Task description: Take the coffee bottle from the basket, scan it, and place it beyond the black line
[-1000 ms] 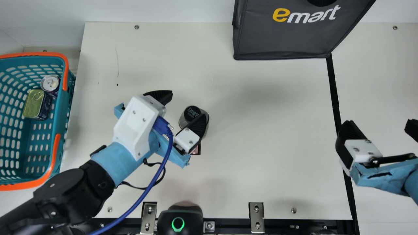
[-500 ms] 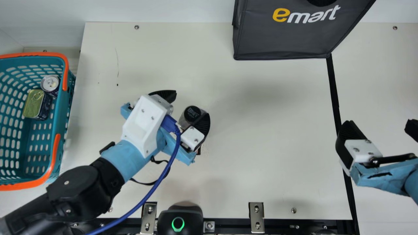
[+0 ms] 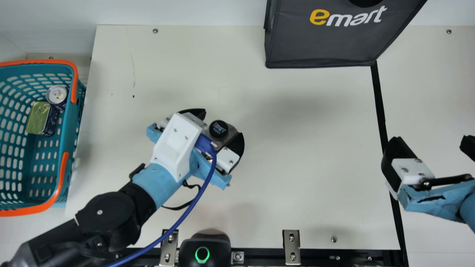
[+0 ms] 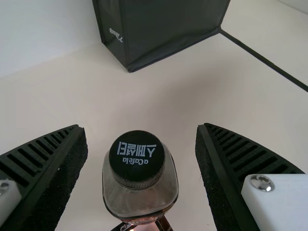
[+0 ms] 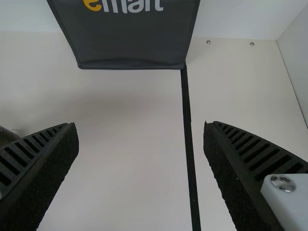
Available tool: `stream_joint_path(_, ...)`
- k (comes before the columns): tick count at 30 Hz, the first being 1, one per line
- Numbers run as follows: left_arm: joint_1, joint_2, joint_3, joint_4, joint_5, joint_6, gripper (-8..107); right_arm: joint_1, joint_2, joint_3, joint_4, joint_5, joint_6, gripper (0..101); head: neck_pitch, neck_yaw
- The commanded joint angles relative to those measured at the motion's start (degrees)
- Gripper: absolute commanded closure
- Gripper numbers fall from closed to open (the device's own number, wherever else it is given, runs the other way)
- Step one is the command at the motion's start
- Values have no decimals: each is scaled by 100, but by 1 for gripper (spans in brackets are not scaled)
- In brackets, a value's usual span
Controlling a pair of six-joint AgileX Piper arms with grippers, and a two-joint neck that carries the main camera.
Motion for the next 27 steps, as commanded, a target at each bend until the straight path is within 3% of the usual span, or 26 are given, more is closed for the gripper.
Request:
stream_joint_path(1, -55, 49, 11, 151, 76, -303, 9, 0, 0, 0, 0, 0, 0, 10, -157, 0)
stream_joint_path(15, -320, 361, 66, 756, 592, -1436, 9, 0, 0, 0, 0, 0, 0, 10, -157, 0)
stream_joint_path(27, -402, 505, 74, 824, 897, -1853, 9, 0, 0, 0, 0, 0, 0, 10, -157, 0)
